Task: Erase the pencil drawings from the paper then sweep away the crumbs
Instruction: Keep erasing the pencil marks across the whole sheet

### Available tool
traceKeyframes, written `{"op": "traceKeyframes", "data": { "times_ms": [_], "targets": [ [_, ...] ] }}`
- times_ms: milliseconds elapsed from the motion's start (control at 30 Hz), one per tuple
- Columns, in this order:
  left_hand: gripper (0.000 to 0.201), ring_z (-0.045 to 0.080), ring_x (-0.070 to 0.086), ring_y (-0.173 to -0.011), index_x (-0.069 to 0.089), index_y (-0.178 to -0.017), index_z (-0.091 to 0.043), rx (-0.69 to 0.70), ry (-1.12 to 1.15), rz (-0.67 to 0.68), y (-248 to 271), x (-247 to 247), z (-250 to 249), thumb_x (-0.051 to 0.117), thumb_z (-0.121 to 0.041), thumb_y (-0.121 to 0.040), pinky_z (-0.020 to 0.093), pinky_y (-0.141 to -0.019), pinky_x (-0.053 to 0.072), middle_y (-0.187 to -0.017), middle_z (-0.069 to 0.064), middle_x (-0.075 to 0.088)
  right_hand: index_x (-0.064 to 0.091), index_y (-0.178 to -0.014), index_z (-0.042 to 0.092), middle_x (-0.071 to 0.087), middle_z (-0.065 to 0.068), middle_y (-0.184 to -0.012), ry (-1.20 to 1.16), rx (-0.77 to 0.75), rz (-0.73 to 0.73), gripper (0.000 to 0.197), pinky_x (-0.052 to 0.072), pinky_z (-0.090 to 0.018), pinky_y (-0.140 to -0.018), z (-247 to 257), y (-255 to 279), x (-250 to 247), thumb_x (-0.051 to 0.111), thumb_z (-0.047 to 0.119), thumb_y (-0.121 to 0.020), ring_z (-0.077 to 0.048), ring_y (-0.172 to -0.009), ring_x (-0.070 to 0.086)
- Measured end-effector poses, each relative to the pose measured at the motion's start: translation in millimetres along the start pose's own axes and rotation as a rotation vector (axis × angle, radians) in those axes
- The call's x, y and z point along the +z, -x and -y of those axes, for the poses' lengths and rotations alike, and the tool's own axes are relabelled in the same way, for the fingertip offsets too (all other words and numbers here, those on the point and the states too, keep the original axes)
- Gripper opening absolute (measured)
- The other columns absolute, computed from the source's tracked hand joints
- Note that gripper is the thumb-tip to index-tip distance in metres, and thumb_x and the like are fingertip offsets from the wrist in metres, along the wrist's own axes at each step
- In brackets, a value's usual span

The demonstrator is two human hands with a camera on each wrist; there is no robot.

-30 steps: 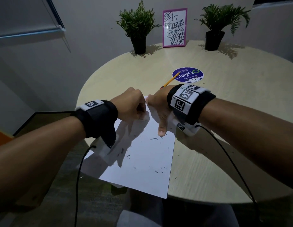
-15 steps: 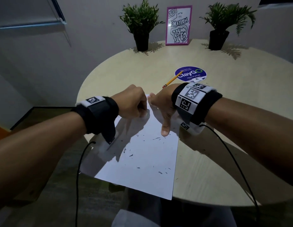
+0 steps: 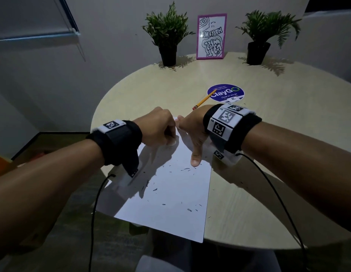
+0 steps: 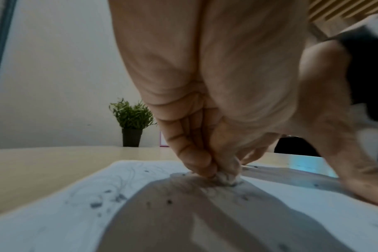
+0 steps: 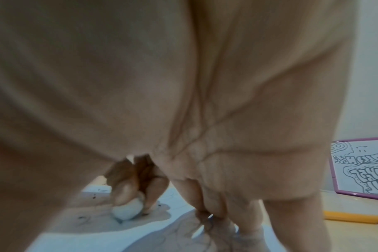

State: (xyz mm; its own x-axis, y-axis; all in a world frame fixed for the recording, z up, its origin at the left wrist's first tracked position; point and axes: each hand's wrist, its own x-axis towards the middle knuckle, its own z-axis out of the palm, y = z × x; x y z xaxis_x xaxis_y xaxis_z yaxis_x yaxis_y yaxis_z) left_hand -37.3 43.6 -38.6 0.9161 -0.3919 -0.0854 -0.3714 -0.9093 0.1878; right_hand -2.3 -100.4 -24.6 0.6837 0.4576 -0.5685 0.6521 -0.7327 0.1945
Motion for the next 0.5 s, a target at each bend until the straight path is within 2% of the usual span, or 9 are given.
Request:
{"op": "traceKeyframes", "data": {
  "times_ms": [33,67,133,200,267,367,433,500],
  "targets": [
    [0.002,-0.006,0.055,-0.064,0.077,-0.082,-0.017,-0.021,-0.018,0.000,-3.8,-1.6,1.1,0.074,-0.016,-0.082,0.006,-0.057,0.039,-0.076,-0.005,0.072,0.039,-0.150,0.007,0.044,-0.012,-0.154,0.003,0.014,-0.013,0.130,0.045,-0.044,-0.107,-0.1,-0.3,1.4,0.084,0.074,-0.048,-0.034,-0.134,0.050],
    [0.003,-0.001,0.056,-0.068,0.076,-0.082,-0.016,-0.047,-0.036,-0.005,-7.6,-2.8,2.7,0.073,-0.016,-0.083,0.014,-0.063,0.046,-0.078,-0.003,0.072,0.037,-0.152,0.007,0.043,-0.012,-0.154,0.005,0.022,-0.020,0.129,0.044,-0.044,-0.108,-0.1,-0.1,2.2,0.084,0.072,-0.051,-0.034,-0.136,0.049],
    [0.007,0.013,0.062,-0.078,0.075,-0.078,-0.014,-0.118,-0.056,-0.028,-13.6,-6.8,8.1,0.071,-0.016,-0.083,0.029,-0.070,0.056,-0.078,-0.001,0.070,0.030,-0.154,0.007,0.039,-0.011,-0.157,0.006,0.025,0.010,0.136,0.042,-0.048,-0.109,-0.2,1.6,0.6,0.083,0.074,-0.049,-0.036,-0.137,0.046],
    [0.009,0.018,0.065,-0.080,0.074,-0.076,-0.014,-0.163,-0.063,-0.052,-14.4,-11.2,13.3,0.071,-0.018,-0.084,0.033,-0.071,0.058,-0.078,0.000,0.069,0.024,-0.155,0.007,0.035,-0.010,-0.159,0.004,0.027,0.024,0.140,0.041,-0.050,-0.110,0.7,4.7,-1.7,0.082,0.076,-0.047,-0.037,-0.138,0.044],
    [0.009,0.013,0.066,-0.076,0.076,-0.078,-0.015,-0.124,-0.034,-0.051,-8.5,-10.7,11.9,0.073,-0.020,-0.084,0.027,-0.068,0.056,-0.078,-0.002,0.072,0.024,-0.155,0.005,0.037,-0.011,-0.158,-0.002,0.032,0.018,0.139,0.042,-0.049,-0.110,0.5,5.4,-2.3,0.082,0.074,-0.049,-0.037,-0.137,0.045],
    [0.003,-0.004,0.062,-0.069,0.077,-0.081,-0.021,-0.006,0.062,0.013,7.4,-1.0,-2.1,0.076,-0.023,-0.083,0.009,-0.060,0.046,-0.075,-0.011,0.072,0.034,-0.152,0.009,0.046,-0.009,-0.152,-0.027,0.018,0.002,0.138,0.044,-0.048,-0.108,0.2,3.8,-2.2,0.086,0.074,-0.042,-0.036,-0.133,0.050],
    [0.003,-0.008,0.061,-0.069,0.076,-0.080,-0.024,0.014,0.104,0.020,10.6,5.2,-2.8,0.079,-0.023,-0.081,0.005,-0.058,0.042,-0.075,-0.014,0.072,0.038,-0.151,0.012,0.045,-0.008,-0.153,-0.026,0.005,0.003,0.139,0.044,-0.048,-0.108,0.7,3.3,-3.0,0.085,0.076,-0.036,-0.035,-0.134,0.050],
    [0.004,-0.007,0.062,-0.067,0.076,-0.081,-0.024,-0.012,0.112,-0.012,6.1,4.5,4.1,0.080,-0.023,-0.081,0.007,-0.059,0.041,-0.074,-0.014,0.071,0.035,-0.152,0.009,0.043,-0.010,-0.155,-0.013,0.017,0.006,0.138,0.043,-0.048,-0.108,1.0,4.2,-3.1,0.083,0.076,-0.041,-0.036,-0.135,0.048]
  ]
}}
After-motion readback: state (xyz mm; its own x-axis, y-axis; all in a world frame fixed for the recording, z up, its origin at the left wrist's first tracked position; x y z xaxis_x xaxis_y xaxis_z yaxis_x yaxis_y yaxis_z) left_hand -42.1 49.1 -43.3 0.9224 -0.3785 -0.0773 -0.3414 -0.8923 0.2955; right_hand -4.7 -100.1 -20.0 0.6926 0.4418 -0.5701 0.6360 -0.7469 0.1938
